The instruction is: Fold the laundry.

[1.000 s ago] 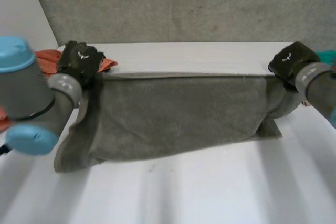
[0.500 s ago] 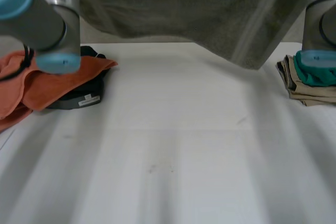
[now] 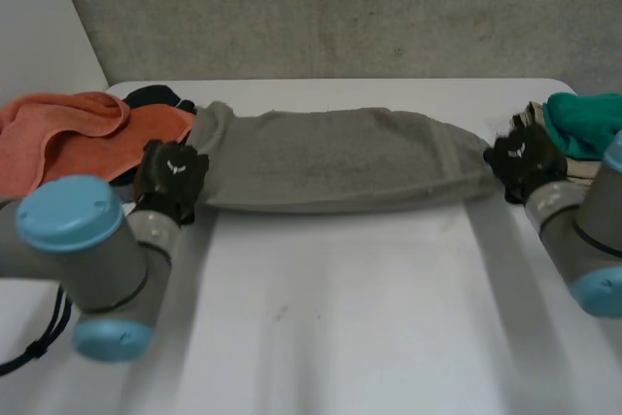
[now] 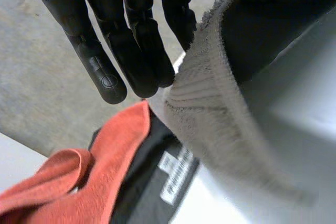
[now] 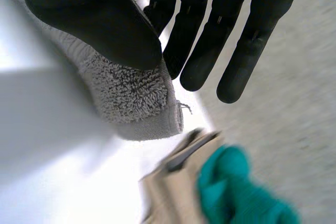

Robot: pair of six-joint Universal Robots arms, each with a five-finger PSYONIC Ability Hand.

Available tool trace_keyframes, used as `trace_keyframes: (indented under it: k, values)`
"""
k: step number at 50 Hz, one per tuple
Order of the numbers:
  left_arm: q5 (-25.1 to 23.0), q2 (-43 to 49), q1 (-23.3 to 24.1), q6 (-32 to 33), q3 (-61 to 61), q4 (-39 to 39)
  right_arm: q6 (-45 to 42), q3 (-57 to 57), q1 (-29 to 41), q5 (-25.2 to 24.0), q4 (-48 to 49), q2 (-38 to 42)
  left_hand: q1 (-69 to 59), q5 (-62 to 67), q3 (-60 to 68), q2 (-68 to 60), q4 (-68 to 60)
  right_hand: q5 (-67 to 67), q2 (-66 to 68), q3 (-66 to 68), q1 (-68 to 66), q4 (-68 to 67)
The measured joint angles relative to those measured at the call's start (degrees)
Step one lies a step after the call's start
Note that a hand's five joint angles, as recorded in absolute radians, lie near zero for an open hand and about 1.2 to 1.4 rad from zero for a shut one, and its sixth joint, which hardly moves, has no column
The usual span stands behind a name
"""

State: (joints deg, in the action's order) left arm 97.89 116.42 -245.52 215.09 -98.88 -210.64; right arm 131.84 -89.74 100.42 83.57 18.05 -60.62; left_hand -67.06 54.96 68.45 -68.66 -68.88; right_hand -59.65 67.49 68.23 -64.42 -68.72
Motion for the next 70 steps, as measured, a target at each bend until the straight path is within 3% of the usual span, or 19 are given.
trace_keyframes:
  k: [5, 12, 19, 27, 38, 44, 50, 56, 61, 70]
  values:
    - [0.09, -9.62, 0.35, 2.27, -9.28, 2.78, -1.45, -4.86, -2.15, -0.34, -10.70, -6.87, 0.00, 0.07, 0.00, 0.00, 0.00, 0.01, 0.00, 0.00, 0.00, 0.00]
    - [0.00, -25.73, 0.44, 7.80, -21.82, 14.95, -8.17, -12.02, -7.95, -0.42, -29.60, -19.65, 0.00, 0.07, 0.00, 0.00, 0.00, 0.00, 0.00, 0.00, 0.00, 0.00]
    - [-0.19, -30.40, 0.29, 9.91, -24.79, 24.76, -15.82, -15.28, -12.01, -0.37, -36.88, -24.50, 0.00, 0.07, 0.00, 0.00, 0.00, -0.01, 0.00, 0.00, -1.70, 0.00]
    - [-0.21, -22.53, 0.08, 9.82, -18.84, 20.24, -16.10, -13.34, -11.20, 0.70, -27.47, -18.15, 0.00, 0.00, 0.00, 0.00, 0.00, -0.02, 0.00, 0.00, -3.63, 0.00]
    - [-0.13, -9.17, 0.06, 10.53, -5.28, 8.27, -7.62, -1.88, -4.90, 1.65, -18.93, -9.03, 0.00, 1.44, 0.00, 0.00, 0.00, 0.00, 0.00, 0.00, -3.87, 0.00]
    - [0.05, -1.96, -0.31, 13.20, 12.18, 2.38, -5.67, 14.00, -2.76, 3.90, -13.62, -3.74, 0.00, 1.44, 0.00, 0.00, 0.00, -0.01, 0.00, 0.00, -3.87, 0.00]
    - [0.12, 1.82, -0.44, 15.33, 35.13, -1.07, -1.73, 33.34, -0.73, 7.20, -0.05, -1.24, 0.00, 1.44, 0.01, 0.00, -0.01, -0.01, 0.00, 0.01, -3.88, 0.00]
    - [0.18, 1.33, -0.48, 11.00, 48.35, -1.71, 1.48, 37.84, 0.01, 8.41, 13.95, -2.81, 0.00, 1.44, 0.01, 0.00, -0.01, 0.01, 0.00, 0.01, -3.95, 0.00]
    - [0.17, 0.77, -0.45, 8.45, 47.96, -1.29, 2.19, 35.51, 0.93, 8.58, 17.22, -3.80, 0.00, 1.44, 0.01, 0.00, -0.01, 0.00, 0.00, 0.01, -3.95, 0.00]
    - [-0.20, 0.45, -0.83, 7.56, 34.01, -1.52, 2.07, 26.86, 1.47, 7.96, 15.86, -3.28, 0.00, 1.44, 0.01, -0.02, -0.01, -0.01, 0.00, 0.01, -3.95, 0.00]
